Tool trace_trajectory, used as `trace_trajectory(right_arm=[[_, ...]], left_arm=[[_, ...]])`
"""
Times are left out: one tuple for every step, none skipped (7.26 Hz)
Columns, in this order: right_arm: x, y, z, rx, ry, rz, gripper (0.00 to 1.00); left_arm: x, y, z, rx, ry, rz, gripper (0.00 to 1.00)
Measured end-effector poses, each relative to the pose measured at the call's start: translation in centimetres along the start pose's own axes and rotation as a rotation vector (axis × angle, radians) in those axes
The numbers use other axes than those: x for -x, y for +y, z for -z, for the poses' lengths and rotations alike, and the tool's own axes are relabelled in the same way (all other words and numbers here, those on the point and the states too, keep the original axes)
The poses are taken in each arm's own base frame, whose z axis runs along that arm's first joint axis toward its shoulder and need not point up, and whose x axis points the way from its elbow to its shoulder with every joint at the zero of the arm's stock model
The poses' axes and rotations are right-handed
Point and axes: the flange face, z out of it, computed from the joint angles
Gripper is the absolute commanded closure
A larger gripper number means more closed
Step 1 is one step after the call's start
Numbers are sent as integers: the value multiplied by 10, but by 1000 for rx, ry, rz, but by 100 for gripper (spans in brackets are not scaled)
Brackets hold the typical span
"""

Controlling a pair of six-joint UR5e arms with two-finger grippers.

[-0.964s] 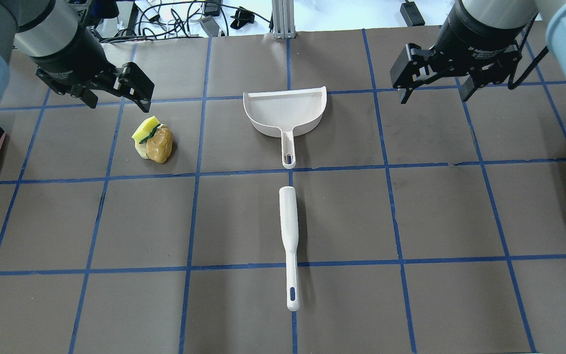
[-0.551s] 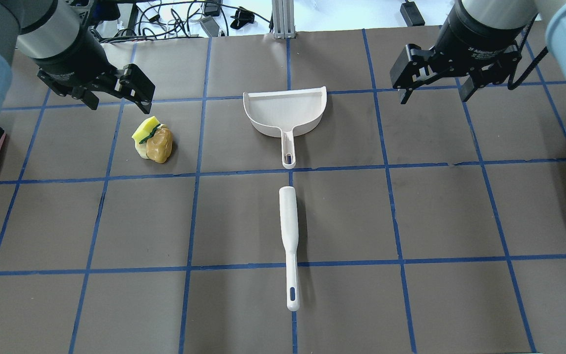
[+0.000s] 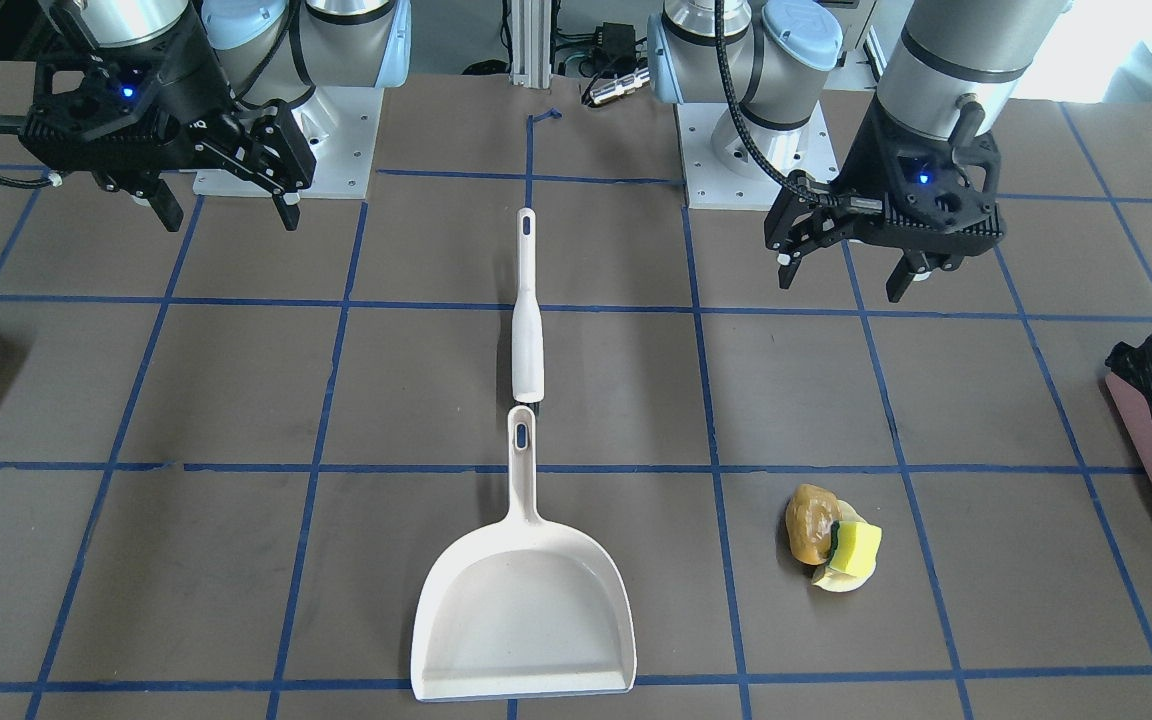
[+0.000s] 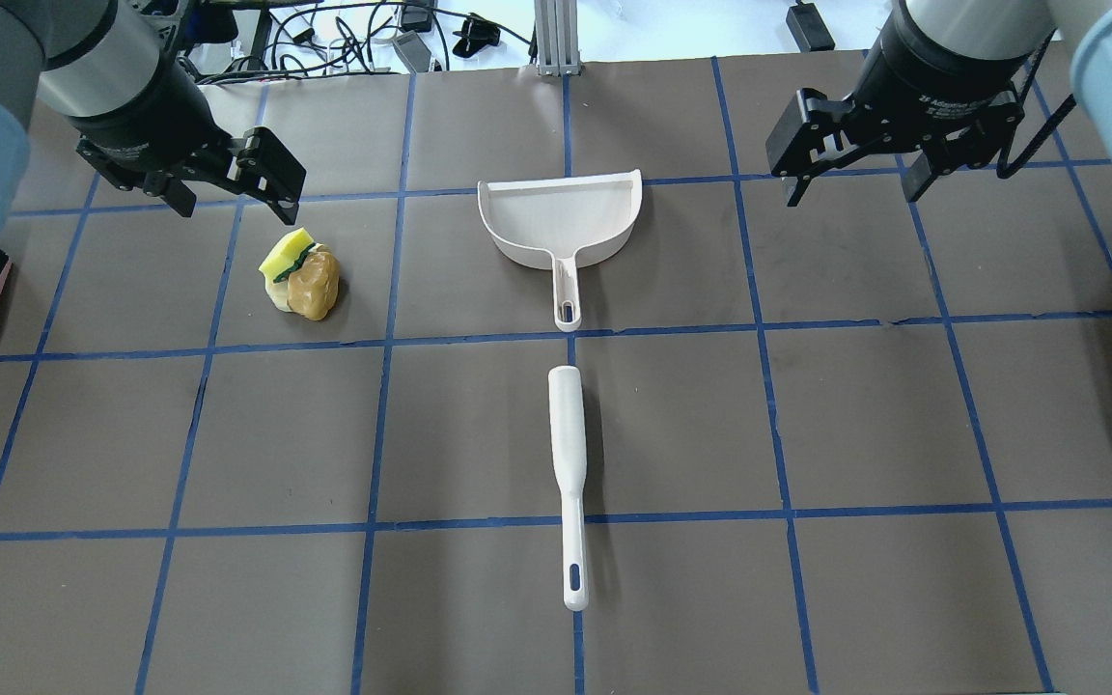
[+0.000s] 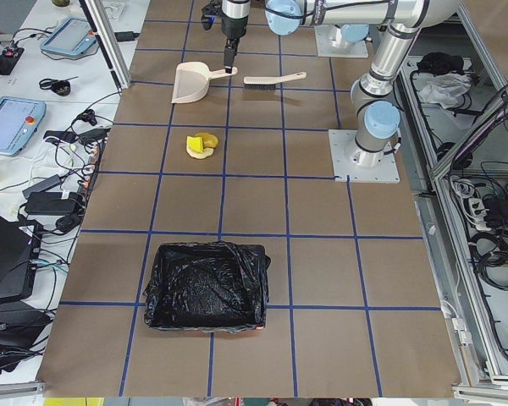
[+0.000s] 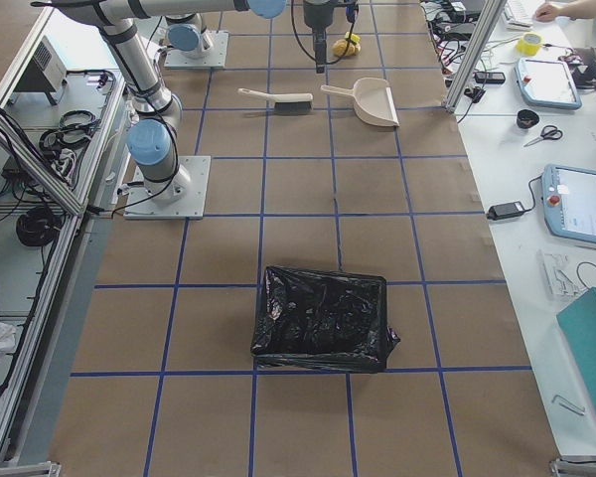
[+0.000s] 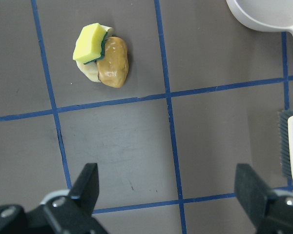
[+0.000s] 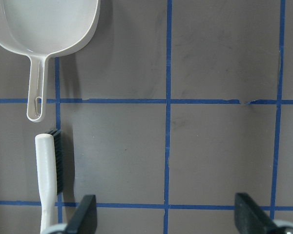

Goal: Sweep and dump trash in nearest bin
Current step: 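Reach the left gripper toward the dustpan handle while the right reaches toward the brush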

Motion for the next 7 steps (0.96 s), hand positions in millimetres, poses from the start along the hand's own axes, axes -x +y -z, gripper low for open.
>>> trace_trajectory(right_arm=[[0,0,0,0,0,0,0],[0,0,0,1,1,0,0],[0,0,0,1,1,0,0],[0,0,0,1,1,0,0],[0,0,0,1,1,0,0],[0,0,-1,2,2,0,0],[0,0,-1,2,2,0,0]], left_arm=[[0,1,-1,5,0,0,0],[0,3,-2,9,-1,0,0],[-1,4,-2,10,-1,0,0],[-1,5,0,8,-2,0,0],[-2,6,1,11,-3,0,0],[-2,8,-1,25,-1,0,0],[-2,9,-4,44,3,1,0]])
